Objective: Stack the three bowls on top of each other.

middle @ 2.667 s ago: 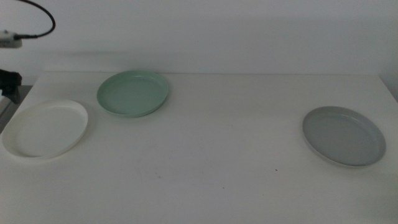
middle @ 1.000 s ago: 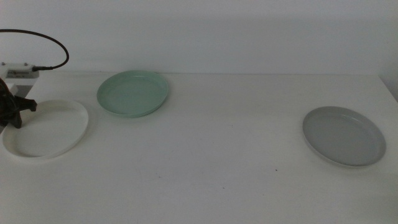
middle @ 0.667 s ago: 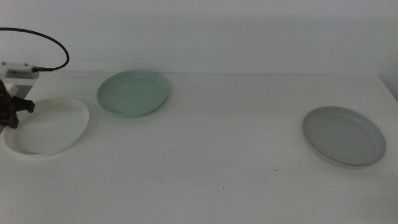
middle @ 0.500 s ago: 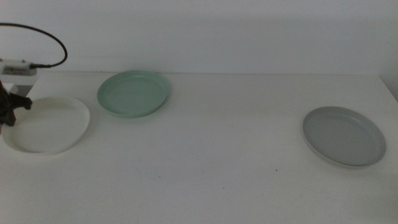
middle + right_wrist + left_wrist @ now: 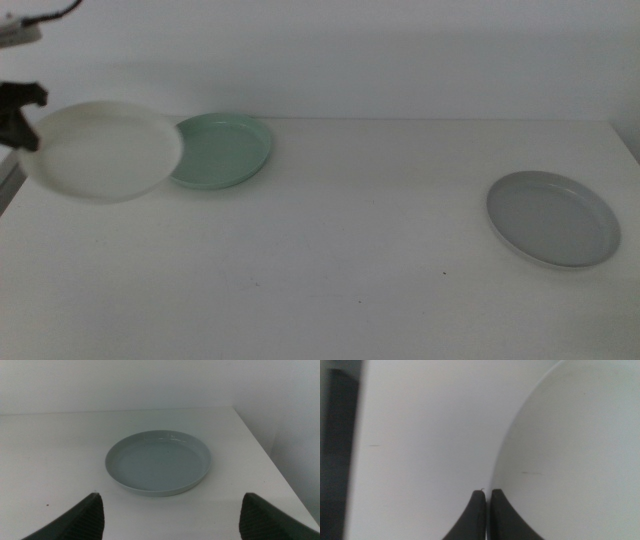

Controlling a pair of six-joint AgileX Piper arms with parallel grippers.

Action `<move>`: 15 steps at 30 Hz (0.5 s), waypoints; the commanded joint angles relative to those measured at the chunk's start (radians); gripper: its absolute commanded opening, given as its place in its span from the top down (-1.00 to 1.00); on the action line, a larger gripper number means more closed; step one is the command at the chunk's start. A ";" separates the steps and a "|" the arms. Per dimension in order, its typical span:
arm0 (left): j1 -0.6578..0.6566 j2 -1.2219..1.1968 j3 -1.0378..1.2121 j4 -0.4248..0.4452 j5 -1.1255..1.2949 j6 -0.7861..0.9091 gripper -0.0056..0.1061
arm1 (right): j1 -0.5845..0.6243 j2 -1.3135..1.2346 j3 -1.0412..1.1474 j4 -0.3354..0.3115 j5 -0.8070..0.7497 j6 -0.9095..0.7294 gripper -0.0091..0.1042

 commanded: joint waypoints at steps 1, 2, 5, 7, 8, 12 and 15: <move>-0.034 -0.021 -0.003 -0.079 0.038 -0.016 0.93 | -0.005 -0.005 0.004 -0.005 -0.010 -0.005 -0.70; -0.058 -0.021 -0.003 -0.076 0.038 -0.040 0.93 | -0.005 -0.005 0.004 -0.005 -0.010 -0.005 -0.70; -0.156 -0.021 -0.003 -0.014 0.038 -0.128 0.93 | -0.005 -0.005 0.004 -0.005 -0.010 -0.005 -0.70; -0.227 -0.021 -0.003 0.016 0.019 -0.166 0.93 | -0.005 -0.005 0.004 -0.005 -0.010 -0.005 -0.70; -0.266 -0.021 -0.003 0.025 -0.001 -0.184 0.93 | -0.005 -0.005 0.004 -0.005 -0.010 -0.005 -0.70; -0.396 -0.006 -0.003 0.037 -0.058 -0.249 0.93 | -0.005 -0.005 0.004 -0.005 -0.010 -0.005 -0.70; -0.465 0.024 -0.003 0.021 -0.081 -0.283 0.93 | -0.005 -0.005 0.004 -0.005 -0.010 -0.005 -0.70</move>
